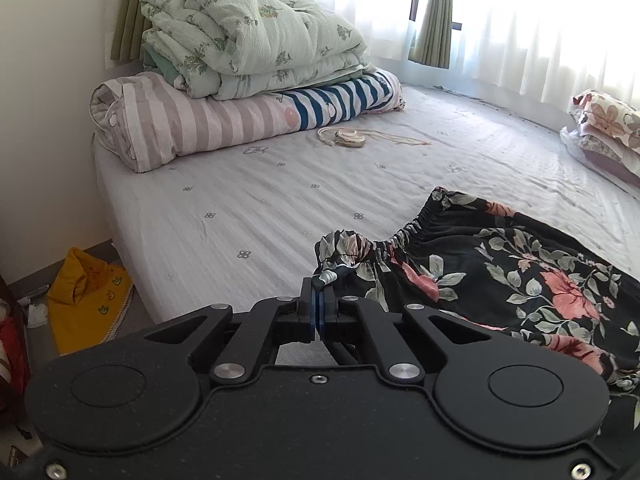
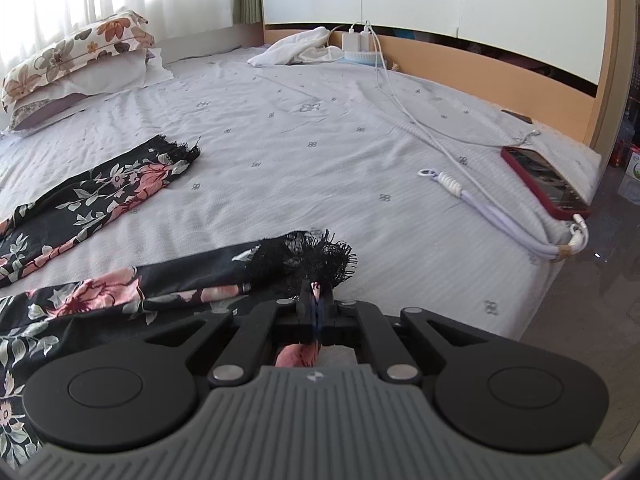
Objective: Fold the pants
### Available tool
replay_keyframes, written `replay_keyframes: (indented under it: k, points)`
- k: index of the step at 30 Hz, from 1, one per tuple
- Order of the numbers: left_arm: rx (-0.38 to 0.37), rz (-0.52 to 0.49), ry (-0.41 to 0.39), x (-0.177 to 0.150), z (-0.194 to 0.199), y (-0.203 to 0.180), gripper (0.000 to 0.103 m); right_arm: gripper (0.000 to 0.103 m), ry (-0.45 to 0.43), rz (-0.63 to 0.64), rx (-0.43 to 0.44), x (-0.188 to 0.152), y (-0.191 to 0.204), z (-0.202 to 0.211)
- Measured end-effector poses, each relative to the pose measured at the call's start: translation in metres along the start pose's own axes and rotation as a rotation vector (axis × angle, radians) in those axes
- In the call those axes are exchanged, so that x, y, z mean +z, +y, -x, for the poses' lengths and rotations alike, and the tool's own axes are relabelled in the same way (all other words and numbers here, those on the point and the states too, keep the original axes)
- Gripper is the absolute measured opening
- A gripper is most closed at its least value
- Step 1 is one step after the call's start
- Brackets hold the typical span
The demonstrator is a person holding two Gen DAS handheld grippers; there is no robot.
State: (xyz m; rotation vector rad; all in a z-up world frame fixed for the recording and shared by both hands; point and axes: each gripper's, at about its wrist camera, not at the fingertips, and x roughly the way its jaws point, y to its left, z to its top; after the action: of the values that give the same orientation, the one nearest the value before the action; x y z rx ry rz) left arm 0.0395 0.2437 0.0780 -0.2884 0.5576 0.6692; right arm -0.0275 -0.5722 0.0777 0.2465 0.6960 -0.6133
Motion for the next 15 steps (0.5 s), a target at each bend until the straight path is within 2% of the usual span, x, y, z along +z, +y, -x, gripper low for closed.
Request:
replay_keyframes:
  k: [4,11,12,13,15]
  points:
    - [0.001,-0.003,-0.001,0.000,0.004,0.007,0.002,0.003,-0.004,0.006,-0.010,-0.001,-0.008,0.010]
    - [0.026,-0.012,0.056,-0.010,-0.006,0.018,0.003,0.006,0.046,0.001,-0.022,-0.010,-0.013,0.004]
    - [0.031,-0.017,0.066,-0.012,-0.008,0.018,0.005,0.010,0.061,-0.004,-0.019,-0.011,-0.013,0.002]
    - [0.038,-0.022,0.077,-0.015,-0.010,0.018,0.008,0.030,0.070,-0.008,-0.010,-0.012,-0.013,0.002]
    - [0.041,-0.032,0.089,-0.017,-0.009,0.018,0.012,0.047,0.075,-0.007,0.005,-0.012,-0.012,0.004]
